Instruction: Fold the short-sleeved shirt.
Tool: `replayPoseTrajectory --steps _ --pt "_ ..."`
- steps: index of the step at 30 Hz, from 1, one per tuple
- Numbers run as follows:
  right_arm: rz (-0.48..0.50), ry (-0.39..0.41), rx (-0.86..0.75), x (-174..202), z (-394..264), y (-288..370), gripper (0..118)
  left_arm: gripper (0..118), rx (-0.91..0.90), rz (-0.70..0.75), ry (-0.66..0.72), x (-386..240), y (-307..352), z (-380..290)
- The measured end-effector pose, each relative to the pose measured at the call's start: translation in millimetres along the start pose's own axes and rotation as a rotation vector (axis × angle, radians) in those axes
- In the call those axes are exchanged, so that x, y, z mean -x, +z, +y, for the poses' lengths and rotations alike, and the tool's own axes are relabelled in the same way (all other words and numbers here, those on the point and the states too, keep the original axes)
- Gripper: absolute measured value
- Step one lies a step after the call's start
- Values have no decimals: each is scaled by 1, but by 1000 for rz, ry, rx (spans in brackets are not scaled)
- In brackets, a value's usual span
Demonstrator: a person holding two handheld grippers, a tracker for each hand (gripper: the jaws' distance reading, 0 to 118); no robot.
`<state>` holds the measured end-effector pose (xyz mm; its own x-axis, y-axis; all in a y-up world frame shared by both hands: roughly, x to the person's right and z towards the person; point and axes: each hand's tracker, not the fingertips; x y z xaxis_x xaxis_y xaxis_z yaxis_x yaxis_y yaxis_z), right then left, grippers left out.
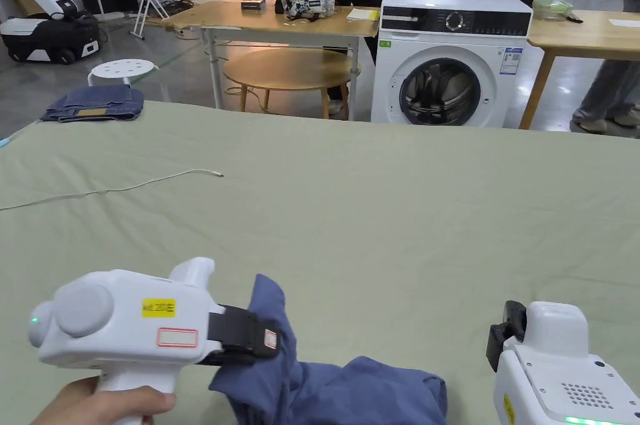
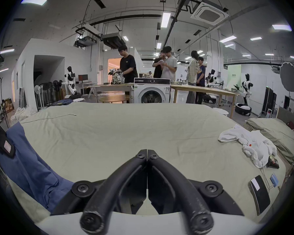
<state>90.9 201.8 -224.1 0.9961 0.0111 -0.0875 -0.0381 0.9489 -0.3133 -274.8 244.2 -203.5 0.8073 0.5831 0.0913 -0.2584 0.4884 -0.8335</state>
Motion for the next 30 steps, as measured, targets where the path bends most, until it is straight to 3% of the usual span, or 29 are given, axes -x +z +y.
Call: replayPoseTrajectory --steps 11,17,20,23,24,28,29,30 --pt "-43 -21 8 -28 -6 3 0 2 229 -8 -53 -64 -143 -18" --pt "-72 -28 22 -40 -8 4 0 4 301 107 -70 -69 -202 -39" --pt "-78 -28 24 -36 -5 10 0 20 272 81 -28 -66 -203 -44" --pt "-82 -26 26 -40 -7 8 0 68 266 -34 3 -70 -188 -41" --pt "-82 -26 28 -41 -7 8 0 73 269 -62 4 -73 -181 -40" --pt "-82 -30 31 -43 -9 6 0 73 196 -131 29 -65 -160 -29" --pt "-82 -31 31 -43 -9 7 0 69 189 -160 76 -60 -157 -27" --pt "-83 -32 31 -42 -9 7 0 53 182 -183 102 -55 -156 -26"
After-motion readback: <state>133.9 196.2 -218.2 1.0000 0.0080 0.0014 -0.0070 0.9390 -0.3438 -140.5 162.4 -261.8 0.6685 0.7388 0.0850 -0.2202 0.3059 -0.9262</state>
